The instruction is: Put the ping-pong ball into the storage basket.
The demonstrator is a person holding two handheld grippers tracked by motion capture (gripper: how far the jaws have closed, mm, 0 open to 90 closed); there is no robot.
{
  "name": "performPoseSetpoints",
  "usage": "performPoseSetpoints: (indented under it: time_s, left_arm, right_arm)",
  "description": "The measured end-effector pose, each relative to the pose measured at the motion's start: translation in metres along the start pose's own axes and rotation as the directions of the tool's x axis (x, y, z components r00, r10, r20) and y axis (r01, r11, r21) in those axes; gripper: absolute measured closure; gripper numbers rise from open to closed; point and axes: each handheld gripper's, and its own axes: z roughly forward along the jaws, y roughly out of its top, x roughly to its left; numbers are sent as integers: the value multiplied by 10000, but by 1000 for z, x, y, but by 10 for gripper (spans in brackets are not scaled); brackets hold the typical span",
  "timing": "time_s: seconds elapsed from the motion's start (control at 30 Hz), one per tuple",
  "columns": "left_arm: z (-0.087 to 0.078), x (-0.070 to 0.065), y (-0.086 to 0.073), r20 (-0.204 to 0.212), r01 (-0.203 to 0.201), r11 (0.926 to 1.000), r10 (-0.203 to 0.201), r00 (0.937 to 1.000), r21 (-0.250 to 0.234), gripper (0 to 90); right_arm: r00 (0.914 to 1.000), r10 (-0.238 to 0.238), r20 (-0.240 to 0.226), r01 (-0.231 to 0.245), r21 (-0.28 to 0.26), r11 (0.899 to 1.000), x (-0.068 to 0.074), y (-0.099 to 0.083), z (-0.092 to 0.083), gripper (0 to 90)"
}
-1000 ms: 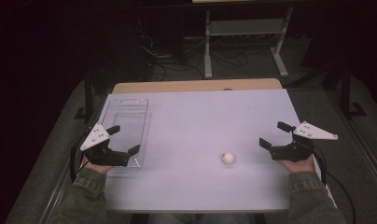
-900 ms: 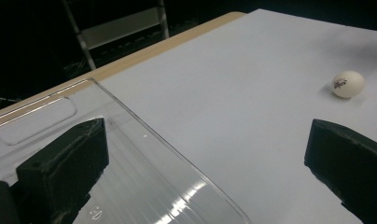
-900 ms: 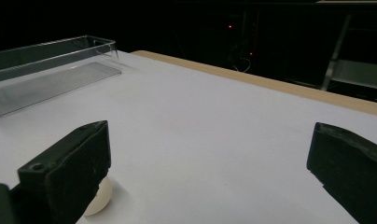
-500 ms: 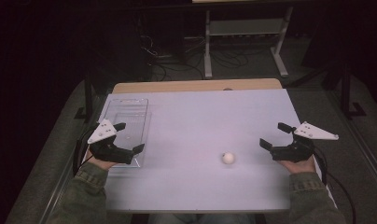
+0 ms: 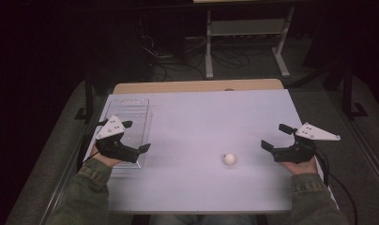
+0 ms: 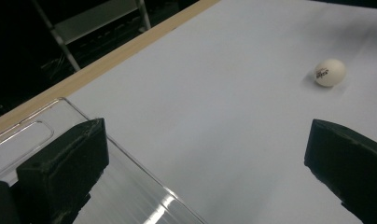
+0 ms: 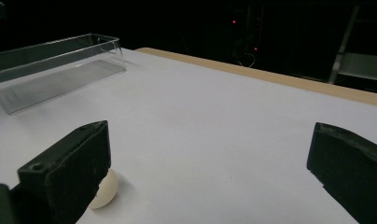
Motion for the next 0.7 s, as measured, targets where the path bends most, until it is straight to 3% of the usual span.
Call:
performPoseSetpoints:
  time_s: [0.7]
  left_arm:
    - [17,-7,15,512,-836,9941,802,9955,696,0]
  right_arm:
    - [10000,-7,-31,7,196,9998,0,-2,2,0]
